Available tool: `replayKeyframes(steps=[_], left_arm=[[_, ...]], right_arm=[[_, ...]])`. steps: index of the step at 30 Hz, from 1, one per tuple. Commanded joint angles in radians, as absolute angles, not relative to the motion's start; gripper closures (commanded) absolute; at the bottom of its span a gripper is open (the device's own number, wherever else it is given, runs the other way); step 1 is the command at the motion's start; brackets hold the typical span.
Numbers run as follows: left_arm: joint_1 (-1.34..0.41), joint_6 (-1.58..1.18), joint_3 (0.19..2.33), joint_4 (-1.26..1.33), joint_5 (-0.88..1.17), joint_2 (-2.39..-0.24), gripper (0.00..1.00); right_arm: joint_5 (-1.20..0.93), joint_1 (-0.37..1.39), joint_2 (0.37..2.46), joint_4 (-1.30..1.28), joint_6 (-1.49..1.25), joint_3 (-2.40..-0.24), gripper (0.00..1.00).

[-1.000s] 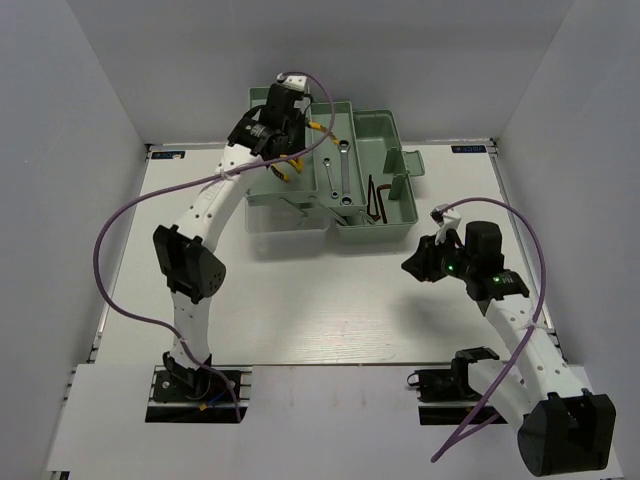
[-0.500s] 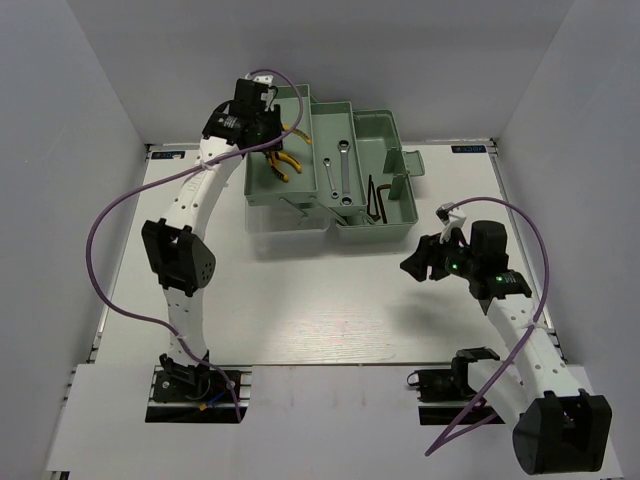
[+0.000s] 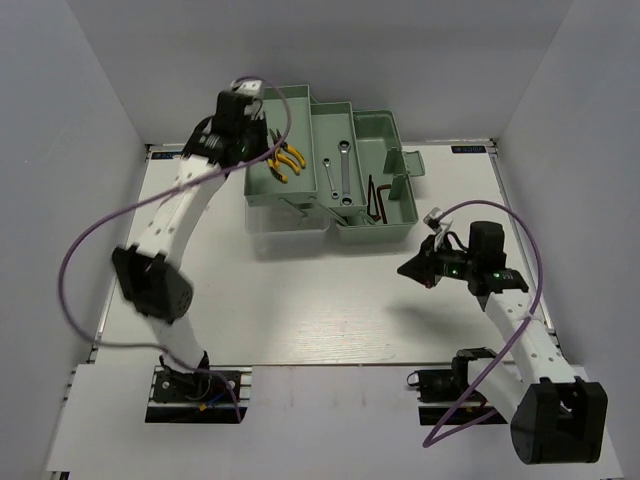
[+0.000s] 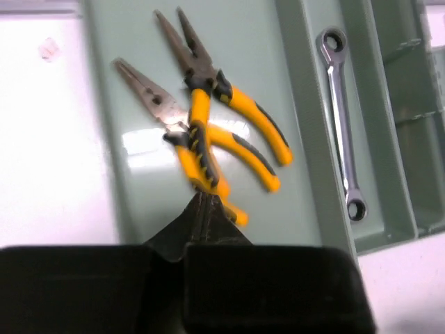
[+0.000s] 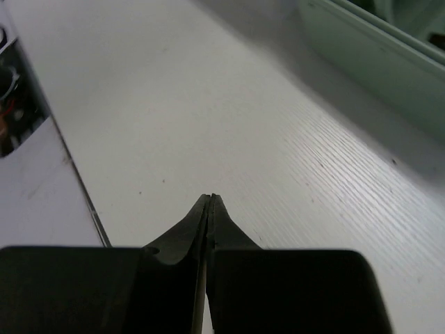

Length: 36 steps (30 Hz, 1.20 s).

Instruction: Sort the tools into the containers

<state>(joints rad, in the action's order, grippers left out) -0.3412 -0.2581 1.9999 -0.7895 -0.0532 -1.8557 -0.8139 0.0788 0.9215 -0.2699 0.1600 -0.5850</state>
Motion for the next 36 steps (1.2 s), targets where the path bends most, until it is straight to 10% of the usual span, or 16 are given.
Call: replayKeyframes(steps=[1,3,6,9,19,36], left_arm=[[-0.334,-0.294,1.656,-0.634,-0.148,-1.48,1.0],[-0.334,-0.308,1.404,-0.558,-0.259,-1.22,0.97],[-0.334,-0.318,1.182,-0.603,-0.383,-0.991,0.48],[-0.334,-0.298,1.035,-0.676,-0.399,-0.889,0.19],[-0.344,-0.403,0.747,-0.689,-0.512,-0.614,0.05],[-0.334,-0.428,0.764,-0.716,-0.494,-0.687,0.05]], right_arm=[[-1.087,0.083,0.969,-0.235,0.375,-0.606,1.0],[-1.188,0.106,1.032,-0.28,0.534,-0.679,1.0],[-1.105,0.195,1.15,-0.388,0.715,-0.875,0.78],[-0.914,0.358,1.273,-0.438,0.77,-1.039,0.64],[-0.257,0.84,1.731,-0.465,0.746,-1.522,0.47],[0.109,0.997,2.006,-0.273,0.819,-1.73,0.42]])
